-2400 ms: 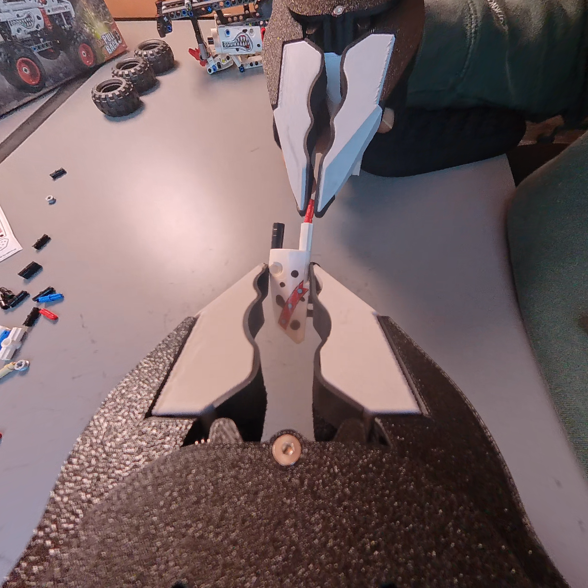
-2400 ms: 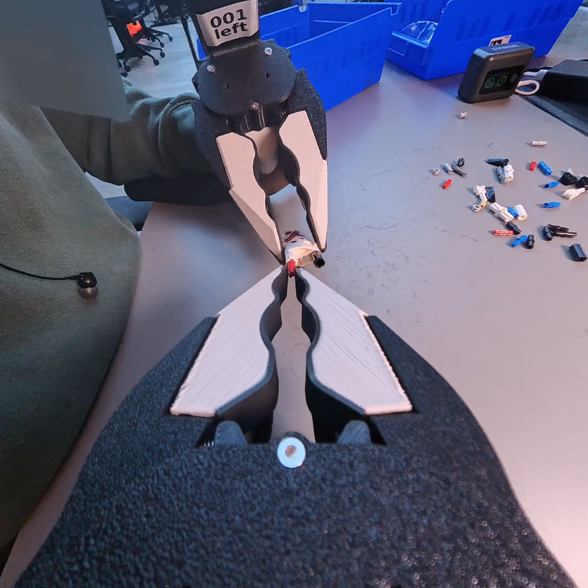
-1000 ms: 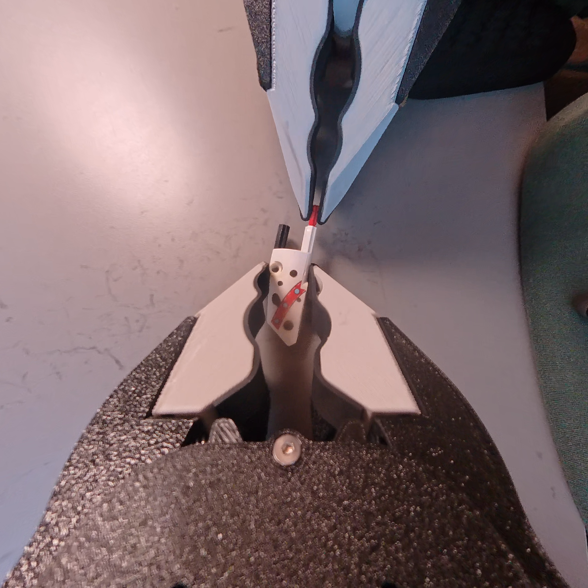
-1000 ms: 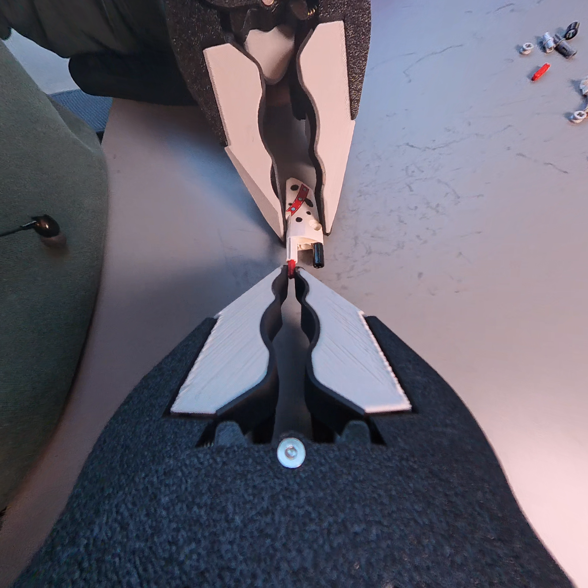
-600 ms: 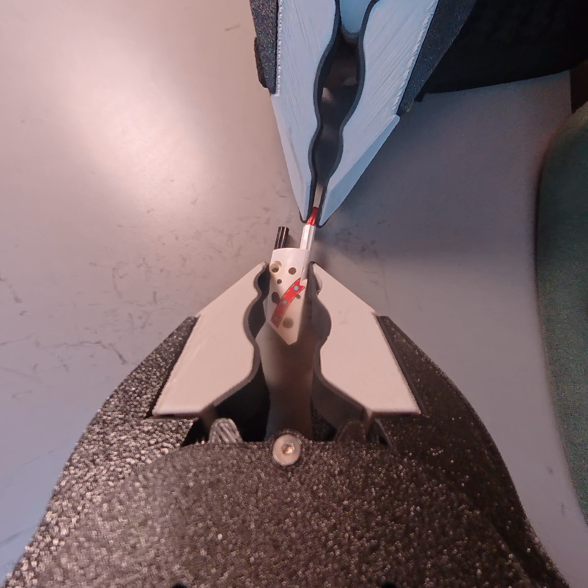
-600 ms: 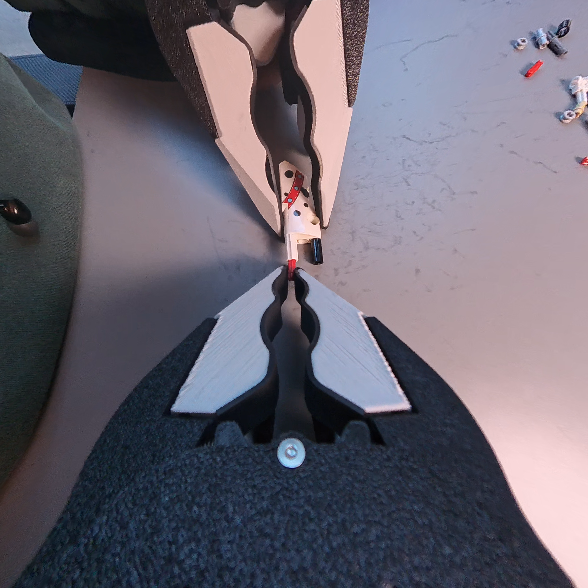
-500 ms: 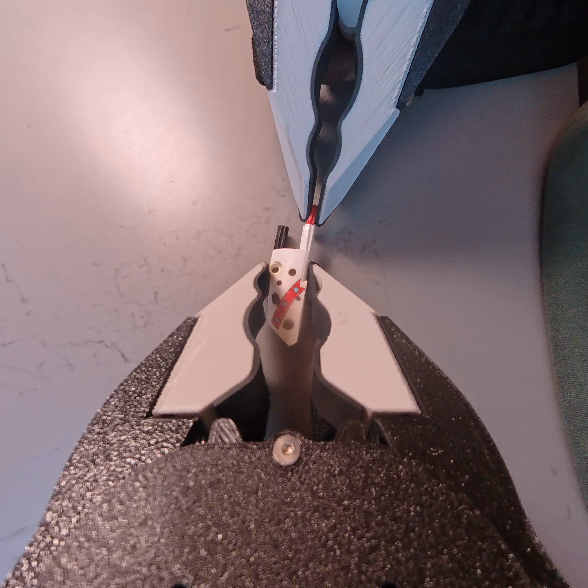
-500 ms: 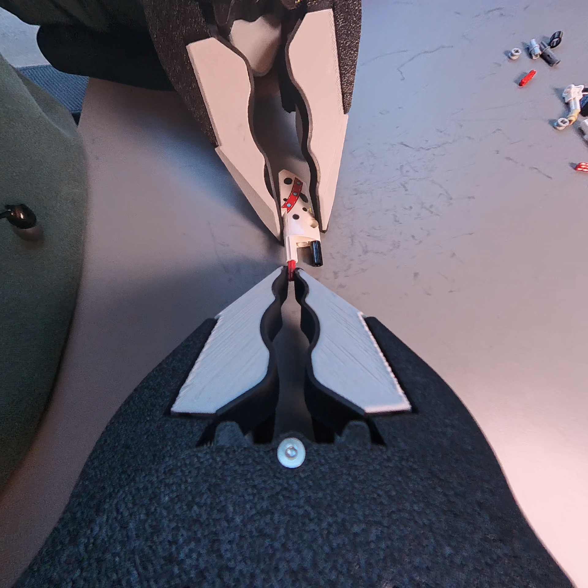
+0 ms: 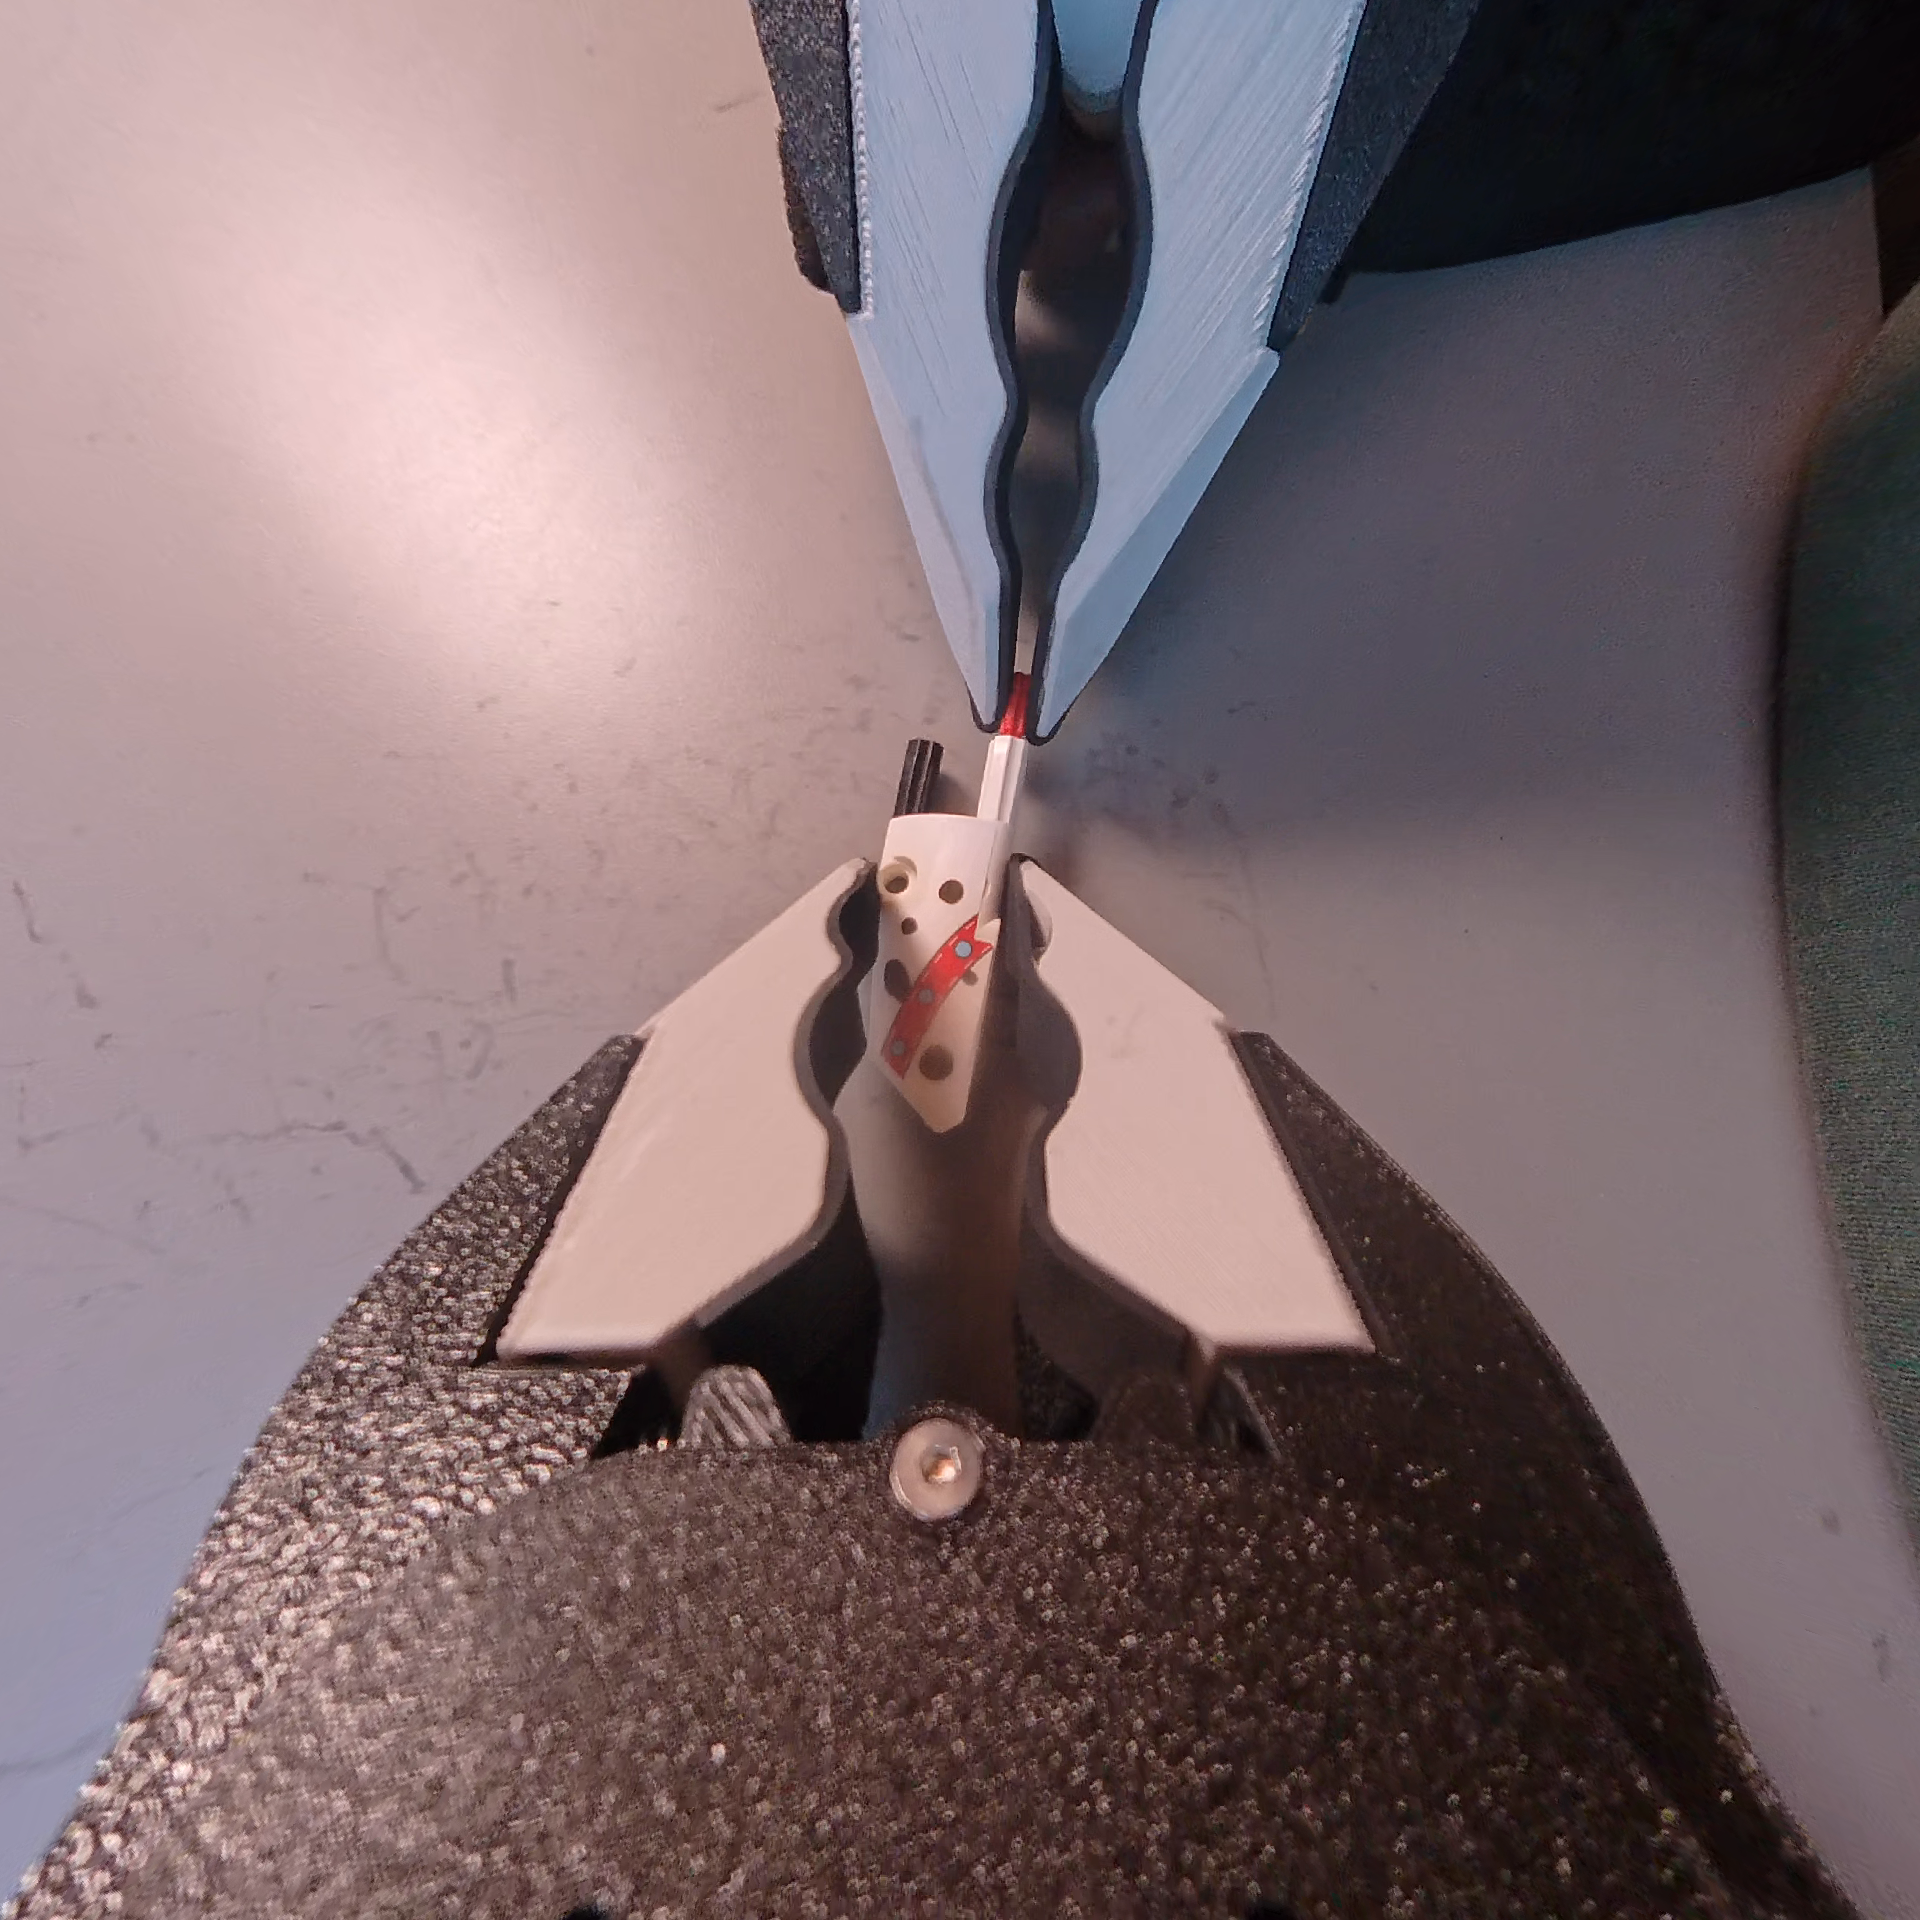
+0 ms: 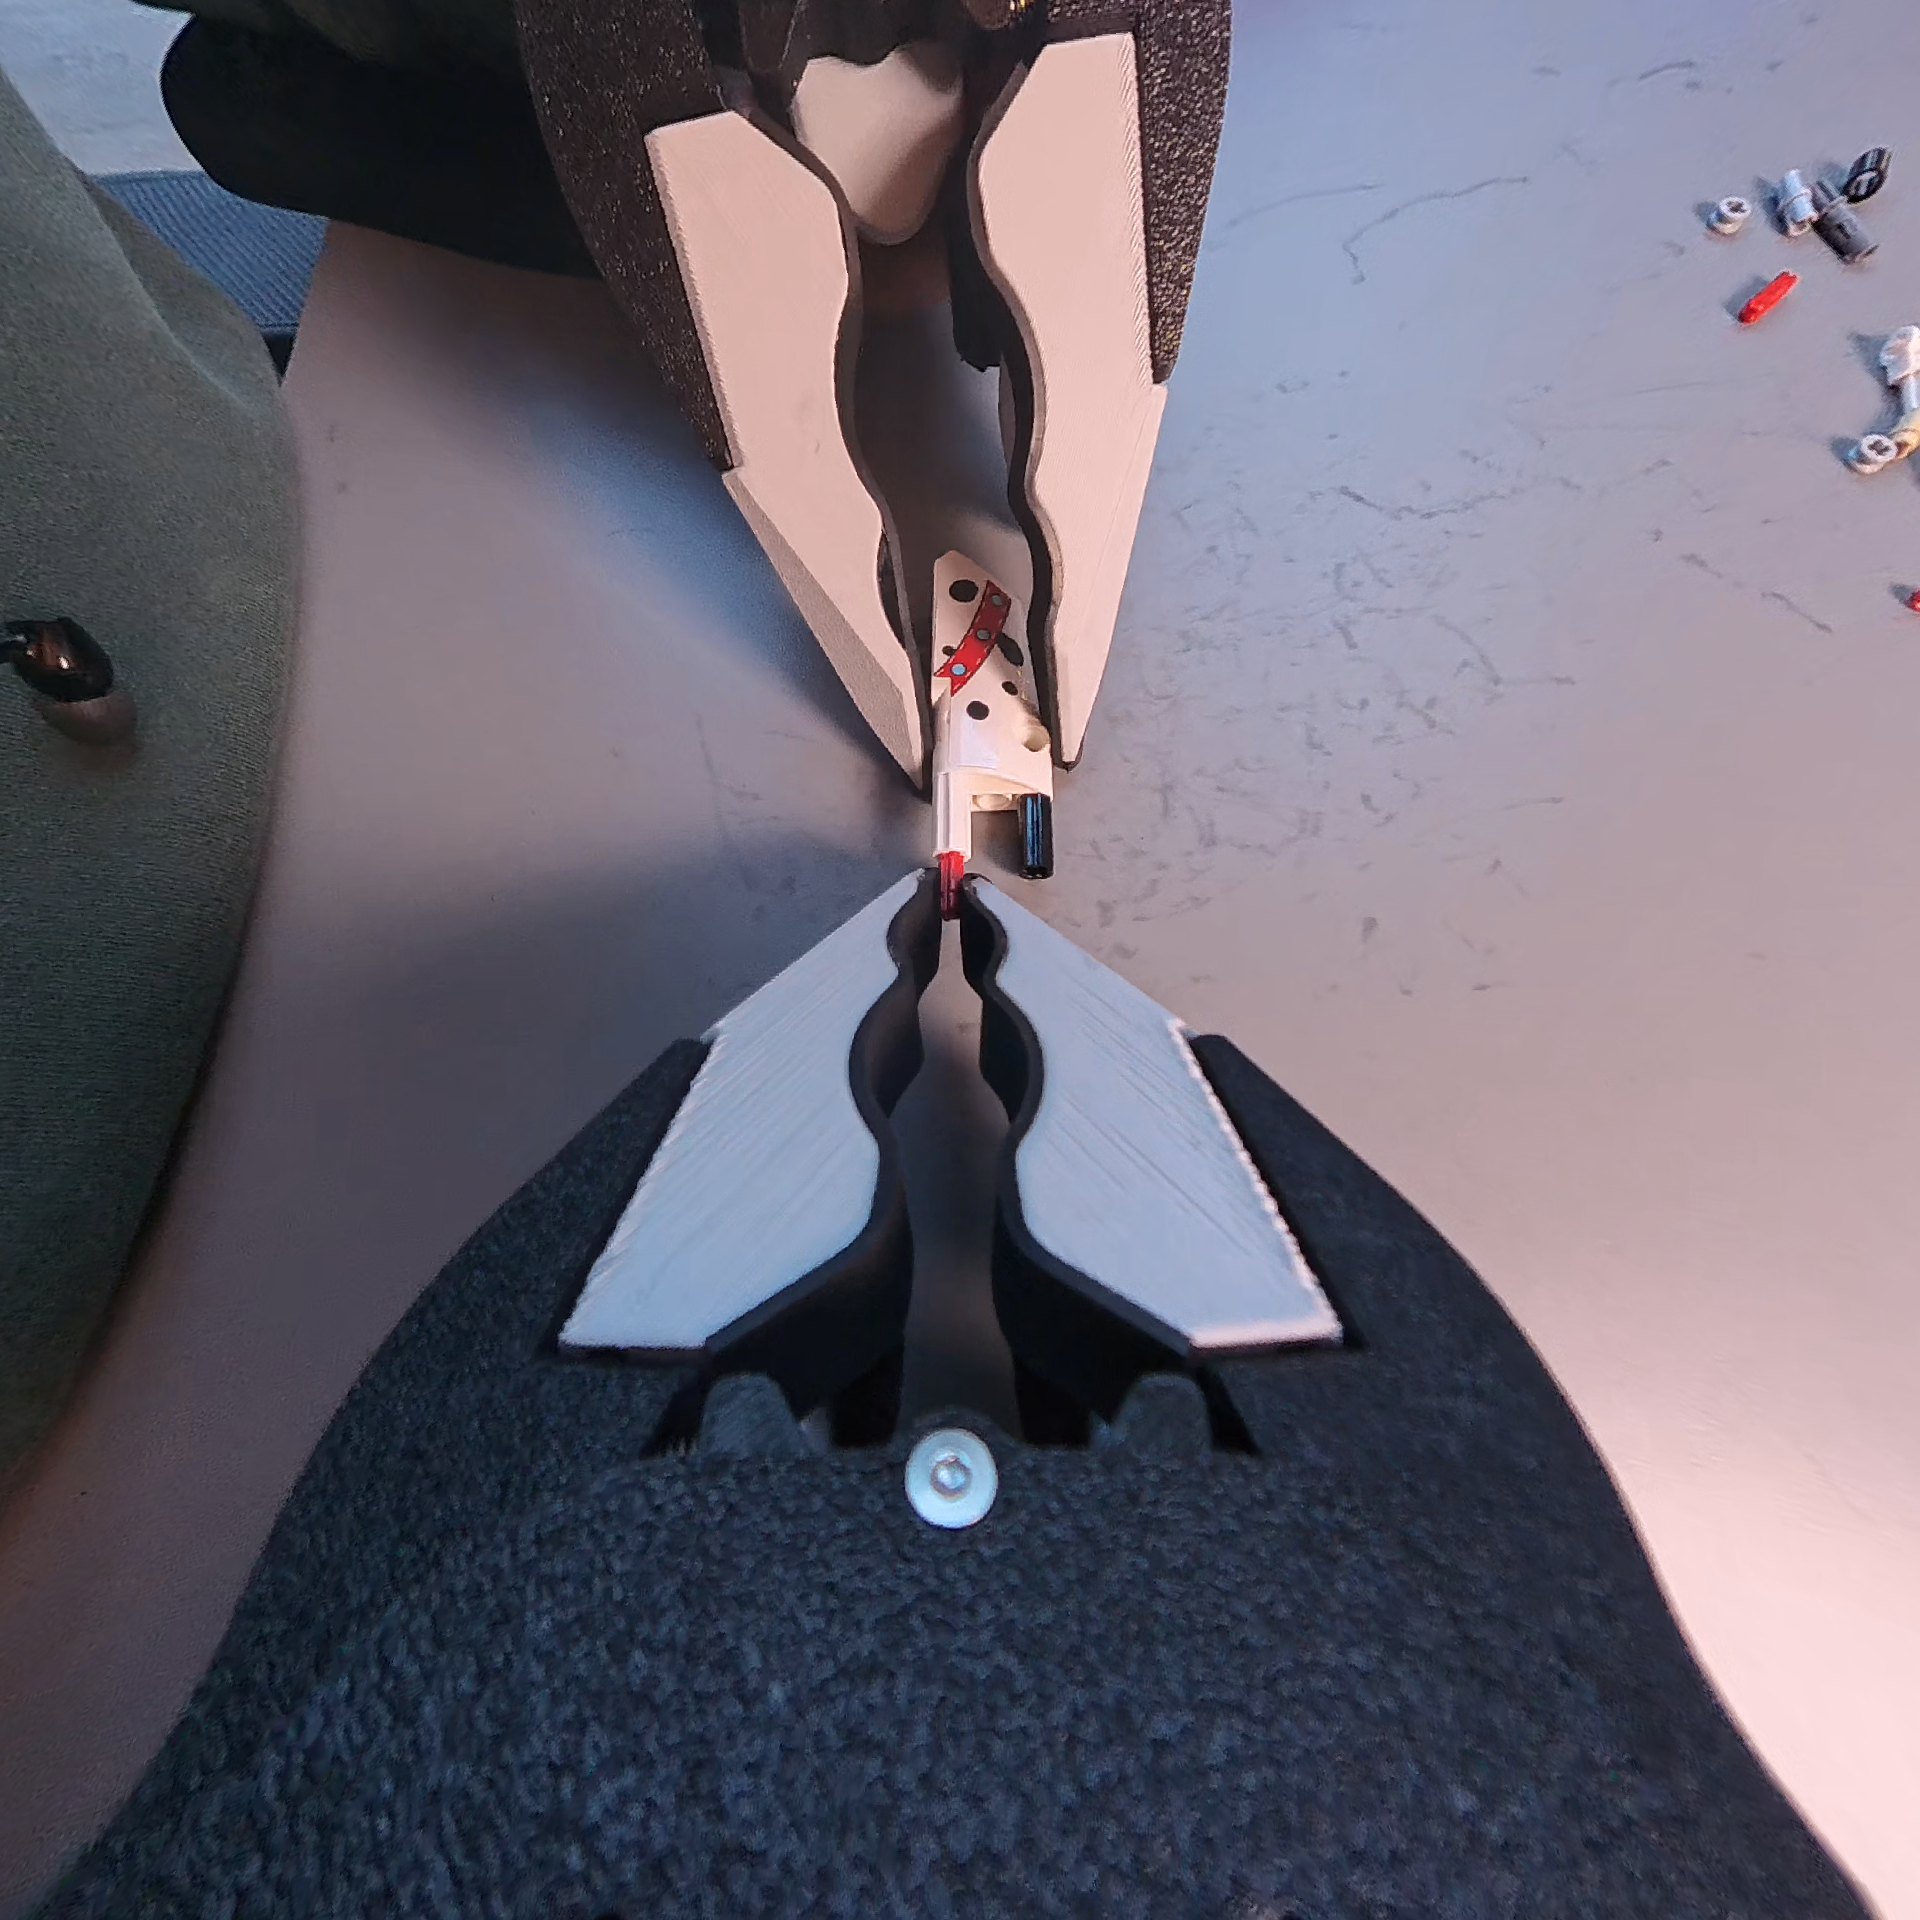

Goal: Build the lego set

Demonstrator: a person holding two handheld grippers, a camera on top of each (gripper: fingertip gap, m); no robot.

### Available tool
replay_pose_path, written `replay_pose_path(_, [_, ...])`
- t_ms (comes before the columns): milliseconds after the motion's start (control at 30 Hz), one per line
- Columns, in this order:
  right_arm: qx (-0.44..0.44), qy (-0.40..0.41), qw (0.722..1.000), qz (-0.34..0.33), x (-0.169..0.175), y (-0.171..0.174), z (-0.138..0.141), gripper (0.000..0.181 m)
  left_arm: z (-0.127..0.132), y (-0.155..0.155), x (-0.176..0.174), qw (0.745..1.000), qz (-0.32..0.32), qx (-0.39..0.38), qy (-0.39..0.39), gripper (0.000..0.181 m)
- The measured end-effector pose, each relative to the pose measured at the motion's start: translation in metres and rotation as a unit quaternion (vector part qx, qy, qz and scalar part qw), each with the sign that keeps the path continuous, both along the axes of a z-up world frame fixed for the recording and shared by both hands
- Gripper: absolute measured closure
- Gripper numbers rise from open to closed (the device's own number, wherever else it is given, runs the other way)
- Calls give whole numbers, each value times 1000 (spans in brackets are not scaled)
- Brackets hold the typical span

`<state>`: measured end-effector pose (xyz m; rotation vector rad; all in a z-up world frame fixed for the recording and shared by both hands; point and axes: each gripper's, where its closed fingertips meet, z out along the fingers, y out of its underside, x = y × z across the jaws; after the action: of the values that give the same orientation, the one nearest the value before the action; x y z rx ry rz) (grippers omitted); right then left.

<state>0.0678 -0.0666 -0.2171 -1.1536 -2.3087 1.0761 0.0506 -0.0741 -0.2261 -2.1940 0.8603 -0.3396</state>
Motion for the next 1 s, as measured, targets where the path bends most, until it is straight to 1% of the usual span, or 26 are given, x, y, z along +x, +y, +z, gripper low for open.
replay_pose_path(133, [12, 2, 1000, 13, -2, -4, -2, 180, 0, 0, 1, 1000, -3, 7, 7, 158])
replay_pose_path(367, [16, -4, 1000, -8, -2, -3, -3, 179, 0, 0, 1, 1000, -1, 0, 1, 157])
replay_pose_path(533, [10, 11, 1000, -1, 1, -2, 2, 176, 0, 0, 1, 1000, -8, 3, 3, 157])
replay_pose_path(633, [13, 0, 1000, 4, 4, -1, 0, 176, 1, 0, 1, 1000, -9, 7, 7, 157])
replay_pose_path(900, [21, -4, 1000, 14, 1, -1, 0, 180, 0, -1, 1, 1000, 0, 4, 6, 157])
replay_pose_path(1000, [10, -4, 1000, 5, -2, -4, 0, 181, 0, -1, 1, 1000, 2, 10, 12, 157])
